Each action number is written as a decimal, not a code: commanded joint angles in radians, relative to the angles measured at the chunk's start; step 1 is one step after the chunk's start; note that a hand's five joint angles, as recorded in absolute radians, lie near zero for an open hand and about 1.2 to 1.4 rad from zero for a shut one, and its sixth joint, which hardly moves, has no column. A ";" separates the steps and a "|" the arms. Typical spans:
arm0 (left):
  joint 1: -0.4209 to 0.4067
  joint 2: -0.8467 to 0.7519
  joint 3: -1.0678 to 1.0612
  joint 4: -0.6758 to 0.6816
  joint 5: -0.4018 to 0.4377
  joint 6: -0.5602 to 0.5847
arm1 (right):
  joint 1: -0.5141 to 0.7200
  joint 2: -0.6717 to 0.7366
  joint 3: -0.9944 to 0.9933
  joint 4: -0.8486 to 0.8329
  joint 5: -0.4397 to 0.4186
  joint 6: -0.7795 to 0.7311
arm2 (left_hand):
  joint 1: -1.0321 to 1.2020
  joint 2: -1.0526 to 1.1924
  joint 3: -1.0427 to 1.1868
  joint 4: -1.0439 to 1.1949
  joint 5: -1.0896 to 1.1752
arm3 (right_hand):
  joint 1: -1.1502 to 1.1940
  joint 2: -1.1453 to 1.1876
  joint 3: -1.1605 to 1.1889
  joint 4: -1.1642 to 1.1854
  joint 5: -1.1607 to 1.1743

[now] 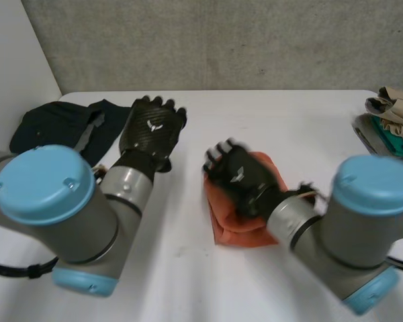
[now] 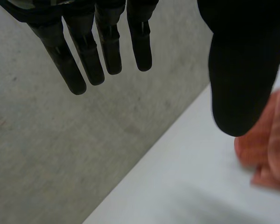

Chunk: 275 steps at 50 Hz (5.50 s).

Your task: Fold the laundry.

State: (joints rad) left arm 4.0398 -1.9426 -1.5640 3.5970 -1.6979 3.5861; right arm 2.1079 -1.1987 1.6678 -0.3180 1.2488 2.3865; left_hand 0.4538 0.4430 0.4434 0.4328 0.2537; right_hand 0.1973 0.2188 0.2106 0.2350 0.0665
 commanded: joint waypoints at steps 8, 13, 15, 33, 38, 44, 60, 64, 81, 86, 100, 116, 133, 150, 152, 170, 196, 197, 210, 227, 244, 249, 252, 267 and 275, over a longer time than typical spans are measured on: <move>-0.142 -0.292 0.430 -0.193 0.055 -0.222 | -0.324 -0.107 -0.149 0.339 0.008 0.612 | 0.030 0.041 0.040 0.051 0.055 | -0.023 -0.044 -0.036 -0.060 -0.066; -0.147 -0.409 0.561 -0.299 0.049 -0.233 | -0.312 0.017 -0.246 0.398 0.006 0.594 | 0.036 0.046 0.046 0.057 0.061 | -0.023 -0.044 -0.036 -0.060 -0.066; -0.145 -0.453 0.600 -0.343 0.037 -0.233 | -0.306 0.069 -0.282 0.416 0.001 0.579 | 0.039 0.049 0.049 0.060 0.064 | -0.023 -0.044 -0.036 -0.060 -0.066; -0.151 -0.492 0.529 -0.520 -0.043 -0.017 | -0.241 0.341 -0.422 0.571 0.006 0.346 | 0.021 0.032 0.031 0.042 0.047 | -0.023 -0.044 -0.036 -0.060 -0.066; -0.162 -0.493 0.507 -0.517 -0.049 0.040 | -0.230 0.335 -0.415 0.567 0.087 0.269 | 0.006 0.017 0.017 0.027 0.032 | -0.023 -0.044 -0.036 -0.060 -0.066; -0.176 -0.405 0.506 -0.468 -0.046 0.034 | -0.221 0.203 -0.330 0.467 0.083 0.286 | -0.005 0.005 0.005 0.016 0.020 | -0.023 -0.044 -0.036 -0.060 -0.066; -0.102 -0.114 0.380 -0.333 0.205 0.028 | -0.152 -0.119 0.332 -0.079 -0.015 0.280 | -0.061 -0.050 -0.051 -0.040 -0.036 | -0.023 -0.044 -0.036 -0.060 -0.066; -0.065 -0.101 0.371 -0.394 0.337 -0.045 | -0.120 -0.073 0.377 -0.171 -0.011 0.280 | -0.058 -0.048 -0.048 -0.037 -0.033 | -0.023 -0.044 -0.036 -0.060 -0.066; -0.039 -0.096 0.366 -0.411 0.392 -0.142 | -0.078 0.168 0.261 -0.437 0.109 0.188 | -0.052 -0.042 -0.042 -0.031 -0.027 | 0.057 0.035 0.044 0.019 0.013; -0.042 -0.093 0.364 -0.412 0.392 -0.142 | -0.078 0.188 0.208 -0.447 0.100 0.184 | -0.052 -0.042 -0.042 -0.031 -0.027 | 0.319 0.297 0.305 0.281 0.275; -0.033 -0.036 0.335 -0.412 0.392 -0.144 | -0.091 0.237 0.049 -0.429 0.107 0.203 | -0.055 -0.045 -0.045 -0.034 -0.030 | 1.199 1.178 1.186 1.161 1.155; 0.002 -0.004 0.294 -0.411 0.396 -0.147 | -0.152 0.269 -0.031 -0.168 -0.128 0.235 | -0.055 -0.045 -0.045 -0.034 -0.030 | 0.399 0.377 0.385 0.361 0.355; 0.004 -0.006 0.292 -0.409 0.397 -0.148 | -0.184 0.294 -0.049 -0.159 -0.123 0.227 | -0.058 -0.047 -0.048 -0.037 -0.033 | 0.199 0.177 0.185 0.161 0.155; 0.014 -0.004 0.283 -0.414 0.392 -0.147 | -0.172 0.366 -0.255 -0.167 -0.031 0.244 | -0.058 -0.047 -0.048 -0.037 -0.033 | 1.199 1.178 1.186 1.161 1.155; 0.022 -0.001 0.276 -0.412 0.392 -0.145 | -0.172 0.372 -0.290 -0.170 -0.031 0.244 | -0.058 -0.047 -0.048 -0.037 -0.033 | 1.199 1.178 1.186 1.161 1.155; 0.036 0.013 0.282 -0.409 0.392 -0.144 | -0.370 0.381 -0.703 -0.265 0.015 0.301 | -0.058 -0.047 -0.048 -0.037 -0.033 | 1.199 1.178 1.186 1.161 1.155; 0.024 0.021 0.253 -0.409 0.394 -0.148 | -0.933 0.651 -0.705 -0.644 -0.405 0.730 | -0.055 -0.045 -0.045 -0.034 -0.030 | 1.199 1.178 1.186 1.161 1.155; 0.024 0.019 0.251 -0.409 0.394 -0.148 | -0.944 0.660 -0.674 -0.676 -0.416 0.750 | -0.055 -0.045 -0.045 -0.034 -0.030 | 1.199 1.178 1.186 1.161 1.155; 0.011 0.021 0.242 -0.408 0.394 -0.144 | -1.037 0.623 -0.542 -0.765 -0.496 0.818 | -0.052 -0.042 -0.042 -0.031 -0.027 | 1.199 1.178 1.186 1.161 1.155; 0.005 0.042 0.243 -0.408 0.392 -0.145 | -1.138 0.283 -0.321 -0.500 -0.488 0.856 | -0.058 -0.047 -0.048 -0.037 -0.033 | -0.023 -0.044 -0.036 -0.060 -0.066; 0.007 0.091 0.240 -0.405 0.386 -0.148 | -1.462 0.087 -0.414 0.068 -0.123 0.358 | -0.064 -0.053 -0.054 -0.043 -0.039 | -0.023 -0.044 -0.036 -0.060 -0.066; 0.051 0.126 0.240 -0.376 0.317 -0.148 | -1.334 0.025 -0.445 -0.036 0.060 0.358 | -0.067 -0.056 -0.057 -0.046 -0.041 | -0.023 -0.044 -0.036 -0.060 -0.066; 0.114 0.148 0.233 -0.316 0.230 -0.147 | -1.214 -0.094 -0.380 -0.160 0.040 0.506 | -0.082 -0.071 -0.071 -0.061 -0.056 | -0.023 -0.044 -0.036 -0.060 -0.066; 0.608 -0.094 0.260 -0.170 0.301 -0.038 | -0.600 -0.394 0.161 -0.418 -0.304 0.688 | -0.196 -0.185 -0.186 -0.175 -0.171 | -0.023 -0.044 -0.036 -0.060 -0.066; 0.746 -0.407 0.418 -0.192 0.532 0.141 | -0.441 -0.230 0.242 -0.113 -0.263 0.384 | -0.179 -0.168 -0.168 -0.158 -0.153 | -0.023 -0.044 -0.036 -0.060 -0.066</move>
State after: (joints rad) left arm 4.6932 -2.1150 -1.2625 3.4234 -1.3232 3.6052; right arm 1.5486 -1.5725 1.8712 -0.6604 0.9445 3.0076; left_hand 0.2801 0.2686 0.2712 0.2703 0.0841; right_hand 0.1992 0.2200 0.2120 0.2359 0.0660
